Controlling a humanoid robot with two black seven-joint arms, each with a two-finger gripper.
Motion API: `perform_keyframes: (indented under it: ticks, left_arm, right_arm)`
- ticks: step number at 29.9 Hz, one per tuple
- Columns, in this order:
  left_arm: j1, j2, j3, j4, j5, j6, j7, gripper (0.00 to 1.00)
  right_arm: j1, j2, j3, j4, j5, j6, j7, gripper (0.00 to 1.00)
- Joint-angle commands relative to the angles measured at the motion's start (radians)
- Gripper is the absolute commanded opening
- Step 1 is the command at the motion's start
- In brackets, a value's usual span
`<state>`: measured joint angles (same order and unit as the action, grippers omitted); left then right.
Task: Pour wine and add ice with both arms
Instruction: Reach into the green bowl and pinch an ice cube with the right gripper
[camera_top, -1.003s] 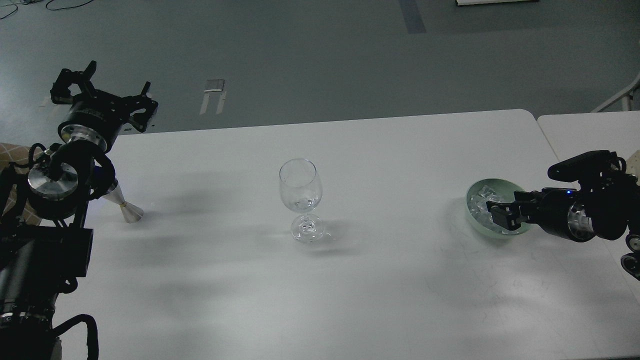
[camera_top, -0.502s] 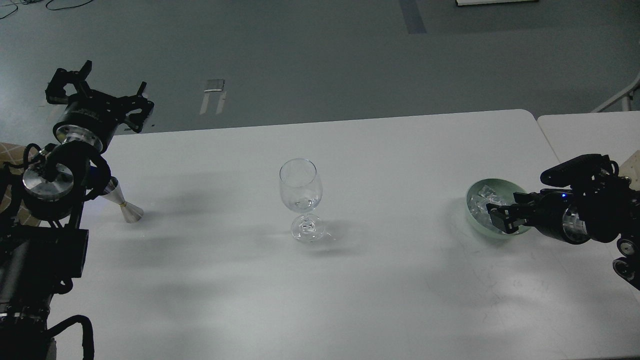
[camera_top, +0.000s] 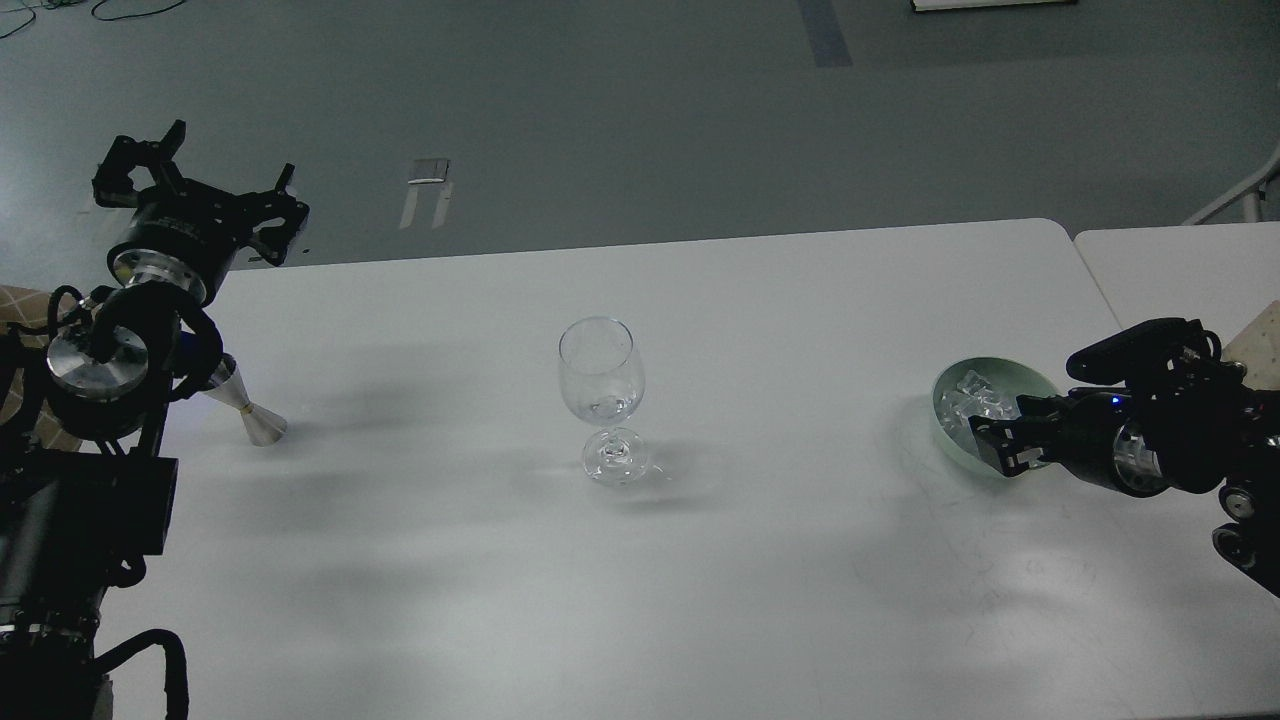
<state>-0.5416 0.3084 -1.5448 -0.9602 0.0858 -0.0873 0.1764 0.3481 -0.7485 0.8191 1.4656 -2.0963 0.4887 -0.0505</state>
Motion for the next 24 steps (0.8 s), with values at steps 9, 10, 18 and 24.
perform_keyframes:
  ticks: [9, 10, 18, 24]
  left_arm:
    - [-0.001, 0.003, 0.006, 0.000, 0.012, 0.000, 0.003, 0.98]
    - [0.000, 0.006, 0.021, 0.000, 0.014, 0.000, 0.003, 0.98]
    - [-0.006, 0.072, 0.132, 0.000, 0.031, -0.015, 0.000, 0.98]
    - [-0.012, 0.080, 0.132, 0.000, 0.032, -0.031, 0.002, 0.98]
  right_arm:
    - [-0.001, 0.001, -0.002, -0.002, 0.001, 0.000, -0.045, 0.31]
    - [-0.003, 0.001, -0.002, -0.001, 0.001, 0.000, -0.048, 0.31]
    - [-0.006, 0.001, 0.000, 0.002, 0.002, 0.000, -0.048, 0.24]
    - [-0.001, 0.001, 0.000, 0.013, 0.005, 0.000, -0.046, 0.15]
